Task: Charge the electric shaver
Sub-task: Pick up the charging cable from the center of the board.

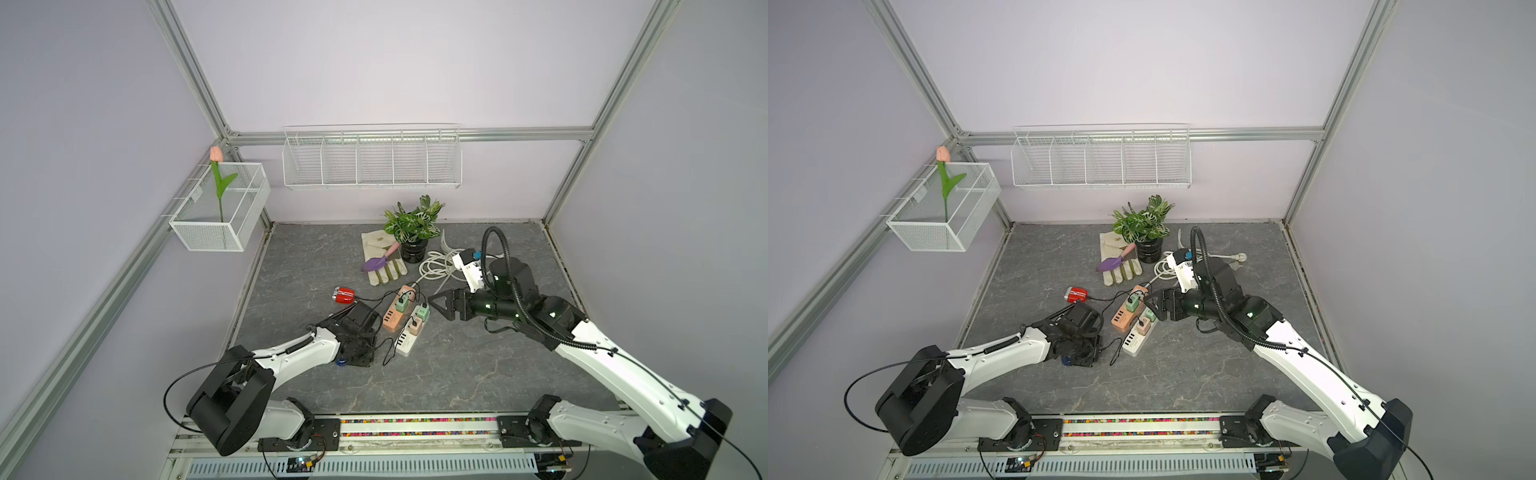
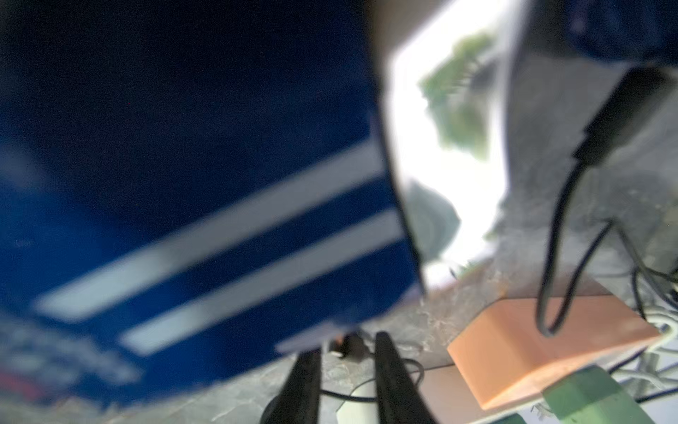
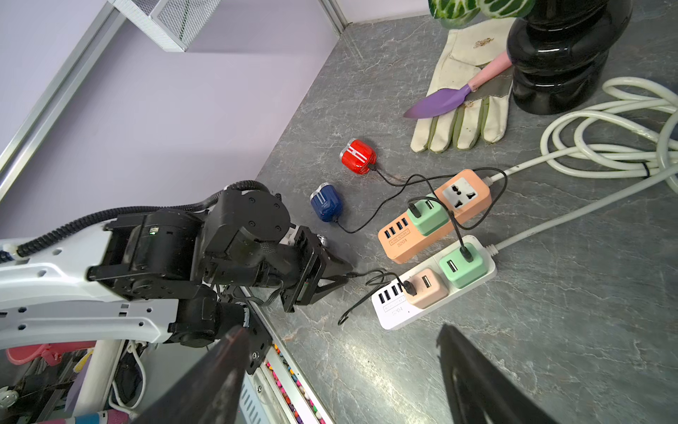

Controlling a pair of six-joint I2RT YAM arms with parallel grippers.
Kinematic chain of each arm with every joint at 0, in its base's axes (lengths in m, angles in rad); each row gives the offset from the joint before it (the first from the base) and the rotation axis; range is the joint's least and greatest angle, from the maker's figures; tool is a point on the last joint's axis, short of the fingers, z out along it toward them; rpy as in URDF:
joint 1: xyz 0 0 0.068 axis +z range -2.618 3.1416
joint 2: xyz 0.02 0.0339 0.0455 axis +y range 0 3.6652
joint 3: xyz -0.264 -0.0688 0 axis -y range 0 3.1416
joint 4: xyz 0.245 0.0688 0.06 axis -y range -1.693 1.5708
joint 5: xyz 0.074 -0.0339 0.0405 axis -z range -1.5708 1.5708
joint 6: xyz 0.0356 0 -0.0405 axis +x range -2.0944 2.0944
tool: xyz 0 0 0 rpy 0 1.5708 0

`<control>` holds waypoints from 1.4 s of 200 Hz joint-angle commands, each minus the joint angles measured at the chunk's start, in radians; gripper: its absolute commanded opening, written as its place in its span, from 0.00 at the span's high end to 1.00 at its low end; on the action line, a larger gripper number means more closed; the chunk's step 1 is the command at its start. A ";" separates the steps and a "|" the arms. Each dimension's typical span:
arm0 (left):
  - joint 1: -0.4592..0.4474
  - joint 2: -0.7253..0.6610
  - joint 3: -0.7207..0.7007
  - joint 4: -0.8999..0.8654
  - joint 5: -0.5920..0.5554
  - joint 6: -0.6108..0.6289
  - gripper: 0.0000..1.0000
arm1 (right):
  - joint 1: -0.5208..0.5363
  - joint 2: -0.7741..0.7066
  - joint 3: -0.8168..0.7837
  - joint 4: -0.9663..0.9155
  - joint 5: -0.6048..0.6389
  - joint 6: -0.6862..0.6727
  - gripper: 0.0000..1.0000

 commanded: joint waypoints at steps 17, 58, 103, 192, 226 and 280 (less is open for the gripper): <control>0.008 0.084 0.046 -0.101 0.000 -0.464 0.81 | 0.000 -0.020 -0.026 0.018 0.019 -0.012 0.16; 0.021 0.141 0.095 -0.124 -0.005 -0.436 0.73 | -0.006 -0.027 -0.034 0.019 0.021 -0.007 0.16; 0.033 0.212 0.134 -0.115 -0.006 -0.397 0.80 | -0.012 -0.028 -0.037 0.019 0.021 -0.005 0.16; 0.066 0.015 0.148 -0.149 -0.132 -0.283 1.00 | -0.026 -0.034 -0.038 0.025 0.006 0.010 0.16; 0.103 -0.163 0.145 -0.182 -0.155 -0.182 1.00 | -0.024 0.021 -0.012 0.062 -0.064 0.059 0.16; 0.164 -0.330 0.157 -0.016 -0.171 0.011 1.00 | -0.017 0.274 0.131 0.216 -0.300 0.257 0.17</control>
